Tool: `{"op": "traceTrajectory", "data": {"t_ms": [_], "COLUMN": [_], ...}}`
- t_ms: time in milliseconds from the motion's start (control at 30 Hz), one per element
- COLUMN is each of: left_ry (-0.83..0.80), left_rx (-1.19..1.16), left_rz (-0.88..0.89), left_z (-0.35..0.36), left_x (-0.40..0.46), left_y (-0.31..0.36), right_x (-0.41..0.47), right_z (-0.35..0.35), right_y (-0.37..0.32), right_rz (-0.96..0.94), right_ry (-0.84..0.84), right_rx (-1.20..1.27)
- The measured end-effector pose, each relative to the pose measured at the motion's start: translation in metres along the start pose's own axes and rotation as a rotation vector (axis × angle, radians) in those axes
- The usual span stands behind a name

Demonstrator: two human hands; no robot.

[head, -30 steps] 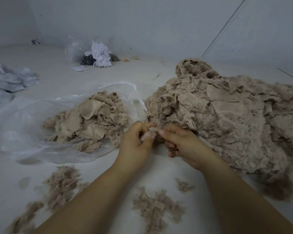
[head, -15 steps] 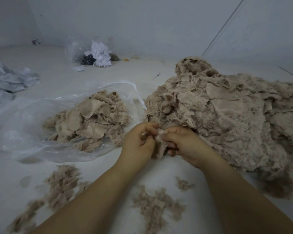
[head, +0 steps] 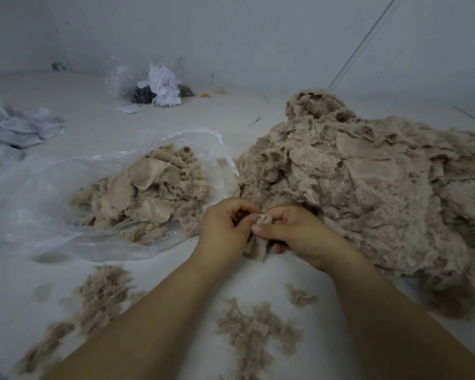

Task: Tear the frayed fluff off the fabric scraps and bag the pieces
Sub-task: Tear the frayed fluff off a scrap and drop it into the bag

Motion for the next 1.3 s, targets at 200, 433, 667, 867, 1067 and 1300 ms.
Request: {"op": "traceTrajectory", "data": {"t_ms": [200,433,667,867,1067,1300], "left_ry": [0.050,0.090,0.116,-0.092,-0.085,-0.013], "left_rx": [-0.018,0.151,0.220,-0.032,-0.113,-0.089], "left_rz": [0.027,0.089,0.164,-0.180,-0.273,-0.133], "left_z": [0.000,0.005,-0.001,-0.001,-0.004,-0.005], "left_x": [0.003,0.009,0.009,-0.008,-0.003,-0.005], "left_y": [-0.001,-0.009,-0.005,0.003,-0.003,0.002], "right_x": [0.000,-0.003,-0.004,-0.002,-0.004,-0.005], "right_z": [0.004,0.005,0.003,0.003,0.003,0.004], "right_y": [-0.003,-0.007,-0.007,-0.006,-0.009,-0.007], "right_rz": [0.063,0.076,0.095,0.127,0.090,0.044], "right_ry": [0.038,0.056,0.068,0.157,0.071,0.039], "right_rx": [0.093,0.202,0.247,0.321,0.274,0.147]}}
Point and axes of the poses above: each hand's wrist, its own x-axis towards the middle knuckle, its own z-axis out of the palm, y = z × x, the point moved 1 cm from there along x, towards the middle knuckle, and after that the axes turned 9 degrees about y, right-handed, at the moved point
